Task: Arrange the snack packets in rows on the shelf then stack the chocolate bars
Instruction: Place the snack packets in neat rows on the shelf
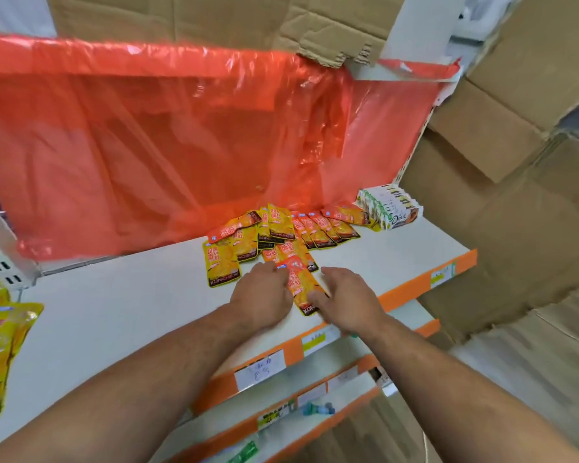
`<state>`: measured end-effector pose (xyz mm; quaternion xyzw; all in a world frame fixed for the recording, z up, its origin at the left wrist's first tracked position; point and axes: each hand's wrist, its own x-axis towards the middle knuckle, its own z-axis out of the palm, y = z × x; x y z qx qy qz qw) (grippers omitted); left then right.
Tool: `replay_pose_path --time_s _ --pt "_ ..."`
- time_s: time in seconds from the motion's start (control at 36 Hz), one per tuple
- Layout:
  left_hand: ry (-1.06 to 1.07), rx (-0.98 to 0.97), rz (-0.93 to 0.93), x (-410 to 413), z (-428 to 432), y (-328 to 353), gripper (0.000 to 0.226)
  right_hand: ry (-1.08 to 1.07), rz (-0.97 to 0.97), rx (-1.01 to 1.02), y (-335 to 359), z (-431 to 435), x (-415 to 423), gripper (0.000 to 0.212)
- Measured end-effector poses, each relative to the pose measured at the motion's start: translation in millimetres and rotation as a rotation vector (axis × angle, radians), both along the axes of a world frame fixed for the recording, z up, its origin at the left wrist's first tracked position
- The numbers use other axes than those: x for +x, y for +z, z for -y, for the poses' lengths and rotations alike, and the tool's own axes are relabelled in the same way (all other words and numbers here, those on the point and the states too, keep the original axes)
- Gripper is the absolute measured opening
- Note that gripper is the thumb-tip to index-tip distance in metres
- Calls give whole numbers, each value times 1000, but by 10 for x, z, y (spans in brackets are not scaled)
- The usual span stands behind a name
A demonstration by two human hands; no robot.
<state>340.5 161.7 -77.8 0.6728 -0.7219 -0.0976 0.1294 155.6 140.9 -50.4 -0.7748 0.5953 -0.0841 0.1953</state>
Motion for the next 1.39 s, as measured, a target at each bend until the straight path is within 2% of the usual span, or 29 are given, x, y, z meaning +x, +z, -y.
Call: replay_pose_path --time_s 0.06,0.11,0.22,0.31,0.42,0.58,0.72,0.83,0.86,0.92,0.97,1.06,1.17,1.22,1.28,1.39 --pt "-13 -21 12 19 72 -42 31 23 0 20 -15 133 41 46" --pt "-21 -44 24 32 117 -67 31 42 -41 13 -34 260 83 45" --pt "-10 -70 33 6 139 -87 33 75 -81 23 -65 457 160 56" --pt "27 -64 41 -34 162 -80 39 87 -79 43 -90 600 201 74" --pt "114 -62 15 -100 168 -65 51 63 -14 83 -102 783 226 74" --pt "197 -16 78 -217 149 -69 42 27 72 183 -130 858 271 90" --pt "278 27 7 -338 117 -27 23 -70 237 287 -147 963 235 70" --pt "286 33 32 -423 110 -76 51 -90 446 395 -113 1046 174 37" --pt "300 18 30 -452 101 -71 53 -95 490 440 -92 1065 144 36" --pt "353 -13 -1 -529 74 -45 43 -103 544 521 -62 1096 74 40" --pt "440 -47 -101 -630 55 26 27 -107 574 580 -37 1106 -12 38" --pt "620 -60 -340 -748 78 169 22 -101 605 655 -6 1079 -147 30" --pt "813 12 -810 -863 119 293 14 -18 668 700 15 1003 -274 27" --pt "846 17 -1008 -914 89 305 25 36 703 699 45 937 -308 19" --pt "860 -15 -1070 -939 27 312 34 87 739 686 75 864 -322 12" --pt "917 -73 -1135 -941 -188 383 29 176 788 649 88 720 -295 9"
